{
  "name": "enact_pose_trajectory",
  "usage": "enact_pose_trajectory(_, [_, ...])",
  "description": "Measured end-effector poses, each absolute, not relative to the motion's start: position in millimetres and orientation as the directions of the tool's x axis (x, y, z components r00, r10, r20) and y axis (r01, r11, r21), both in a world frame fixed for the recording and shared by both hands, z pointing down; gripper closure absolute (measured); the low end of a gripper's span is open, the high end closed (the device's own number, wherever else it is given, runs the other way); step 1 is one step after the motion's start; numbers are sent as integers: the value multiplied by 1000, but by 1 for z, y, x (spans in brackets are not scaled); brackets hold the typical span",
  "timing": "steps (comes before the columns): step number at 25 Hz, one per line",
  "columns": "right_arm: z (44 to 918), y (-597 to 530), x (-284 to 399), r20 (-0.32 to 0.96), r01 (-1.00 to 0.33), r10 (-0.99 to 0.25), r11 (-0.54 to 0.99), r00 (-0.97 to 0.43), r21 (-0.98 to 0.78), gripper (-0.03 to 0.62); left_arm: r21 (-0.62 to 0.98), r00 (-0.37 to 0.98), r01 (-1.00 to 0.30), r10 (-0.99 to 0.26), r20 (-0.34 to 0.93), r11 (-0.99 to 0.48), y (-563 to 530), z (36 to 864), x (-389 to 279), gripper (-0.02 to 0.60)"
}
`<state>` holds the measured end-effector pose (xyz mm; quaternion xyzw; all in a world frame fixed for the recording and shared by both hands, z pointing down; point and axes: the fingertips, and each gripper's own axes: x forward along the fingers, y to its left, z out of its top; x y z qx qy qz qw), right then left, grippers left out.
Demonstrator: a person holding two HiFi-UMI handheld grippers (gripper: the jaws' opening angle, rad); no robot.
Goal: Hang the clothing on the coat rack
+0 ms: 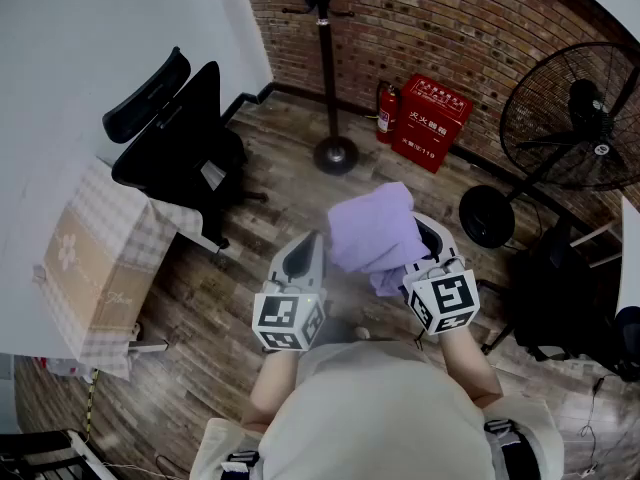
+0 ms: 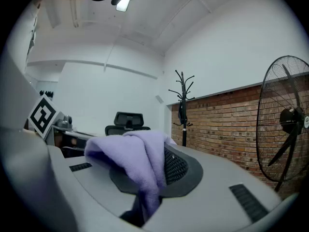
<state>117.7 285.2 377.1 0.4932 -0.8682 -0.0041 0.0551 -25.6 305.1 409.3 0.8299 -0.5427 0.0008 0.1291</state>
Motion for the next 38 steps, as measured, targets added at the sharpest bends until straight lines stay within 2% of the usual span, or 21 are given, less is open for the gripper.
enact_pose_trajectory(17, [375,313,119,87,-844,-846,531,-525,69,565,214,408,-901,-906,115,-378,329,399,-18,577])
enact_pose_trajectory(22, [376,310,124,75,-848,-846,530,-527,21,565,216,403,-902,-907,120,-373,330,401,-16,577])
enact_pose_trajectory(38, [379,264,128,77,-849,-846,527,-528,-29,565,230,416,-896,-899,137,-380,282,411,-16,577])
